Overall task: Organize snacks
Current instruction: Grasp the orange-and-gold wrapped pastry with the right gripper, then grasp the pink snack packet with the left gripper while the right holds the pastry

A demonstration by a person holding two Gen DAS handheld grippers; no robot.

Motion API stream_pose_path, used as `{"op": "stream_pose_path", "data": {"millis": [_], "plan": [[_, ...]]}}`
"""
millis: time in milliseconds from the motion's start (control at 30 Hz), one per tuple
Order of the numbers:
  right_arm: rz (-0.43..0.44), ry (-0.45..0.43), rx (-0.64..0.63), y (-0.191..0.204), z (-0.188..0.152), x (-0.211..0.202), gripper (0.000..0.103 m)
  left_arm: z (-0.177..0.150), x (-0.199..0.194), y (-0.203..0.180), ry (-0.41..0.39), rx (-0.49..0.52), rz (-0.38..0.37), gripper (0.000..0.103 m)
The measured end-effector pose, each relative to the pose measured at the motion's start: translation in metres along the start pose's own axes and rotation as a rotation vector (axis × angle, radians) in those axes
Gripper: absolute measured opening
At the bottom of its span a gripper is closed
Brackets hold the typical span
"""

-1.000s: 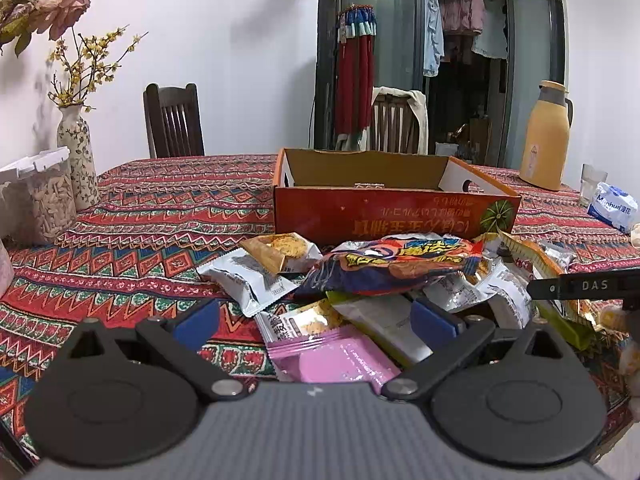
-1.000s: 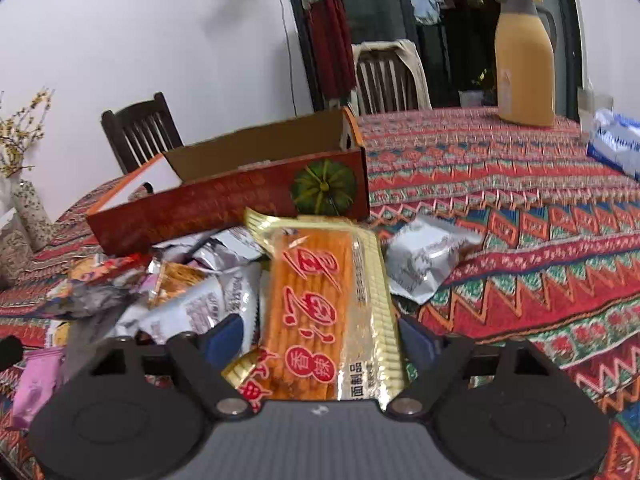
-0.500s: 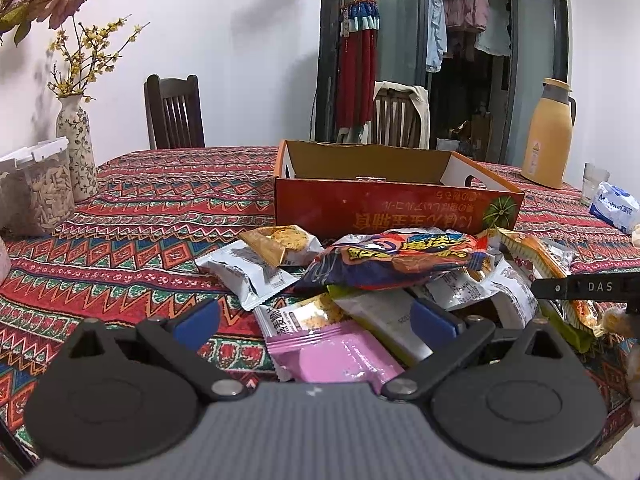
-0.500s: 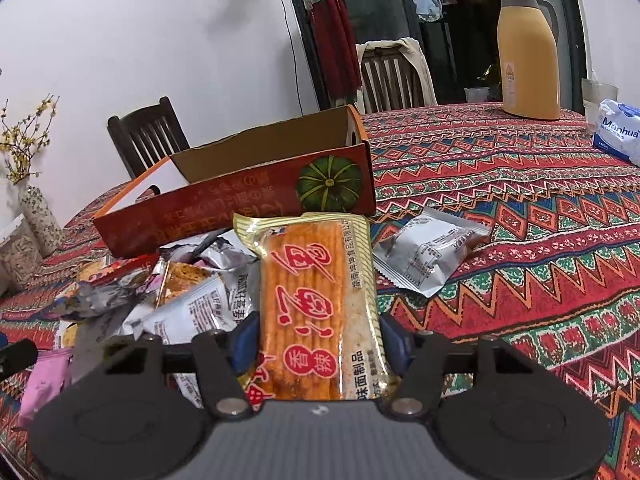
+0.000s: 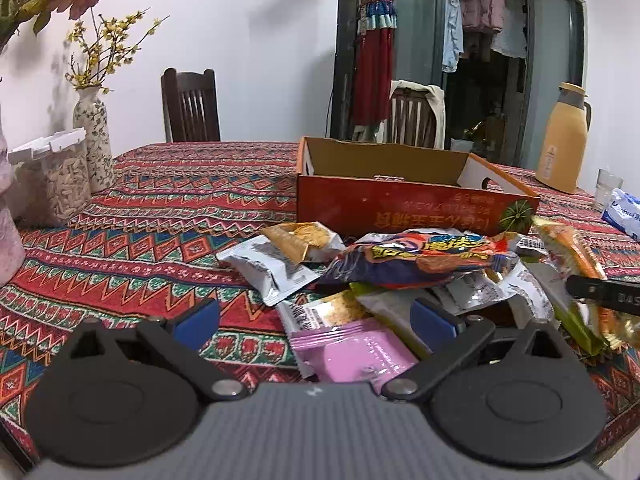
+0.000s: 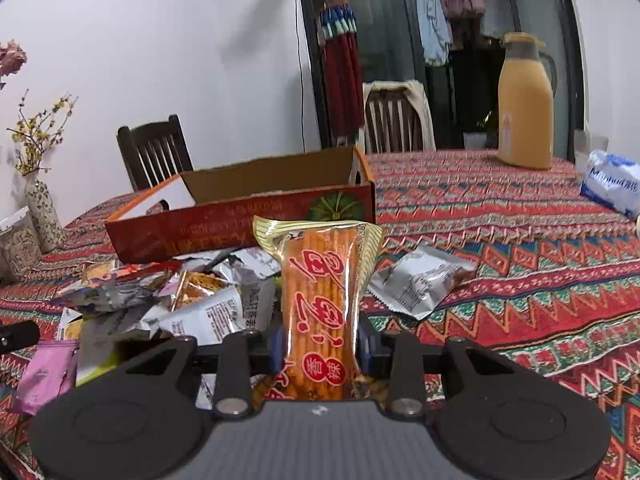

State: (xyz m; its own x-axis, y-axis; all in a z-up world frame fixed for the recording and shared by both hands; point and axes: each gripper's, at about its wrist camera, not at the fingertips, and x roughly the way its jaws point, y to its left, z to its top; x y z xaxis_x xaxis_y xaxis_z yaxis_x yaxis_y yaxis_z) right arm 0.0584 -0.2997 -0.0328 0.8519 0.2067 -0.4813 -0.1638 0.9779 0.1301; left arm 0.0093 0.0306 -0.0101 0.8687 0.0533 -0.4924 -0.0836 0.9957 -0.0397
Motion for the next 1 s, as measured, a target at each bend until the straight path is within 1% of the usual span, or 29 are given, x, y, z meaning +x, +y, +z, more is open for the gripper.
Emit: {"op": "stream_pose_path", "data": {"millis": [233, 367, 567, 733, 867, 933, 1000], "plan": [[0.012, -0.071, -0.002, 0.004, -0.006, -0.025, 0.033, -0.002, 0.006, -0.001, 0.064, 0.006, 0.026, 0.103], [0.030, -0.074, -0.003, 0.008, -0.010, -0.030, 0.033, -0.004, 0.012, -0.013, 0.115, 0.027, 0.023, 0.103], [0.058, -0.072, -0.006, 0.013, -0.015, -0.034, 0.033, -0.004, 0.026, -0.025, 0.185, 0.021, 0.071, 0.103], [0.077, -0.073, -0.007, 0.015, -0.021, -0.038, 0.034, -0.007, 0.028, -0.032, 0.204, 0.022, 0.081, 0.103], [0.090, -0.070, -0.005, 0.016, -0.024, -0.041, 0.034, -0.011, 0.033, -0.034, 0.251, 0.003, 0.080, 0.103], [0.094, -0.070, -0.006, 0.017, -0.026, -0.043, 0.034, -0.011, 0.033, -0.035, 0.257, -0.003, 0.088, 0.102], [0.099, -0.070, -0.006, 0.017, -0.028, -0.045, 0.034, -0.013, 0.033, -0.035, 0.270, -0.013, 0.085, 0.094]]}}
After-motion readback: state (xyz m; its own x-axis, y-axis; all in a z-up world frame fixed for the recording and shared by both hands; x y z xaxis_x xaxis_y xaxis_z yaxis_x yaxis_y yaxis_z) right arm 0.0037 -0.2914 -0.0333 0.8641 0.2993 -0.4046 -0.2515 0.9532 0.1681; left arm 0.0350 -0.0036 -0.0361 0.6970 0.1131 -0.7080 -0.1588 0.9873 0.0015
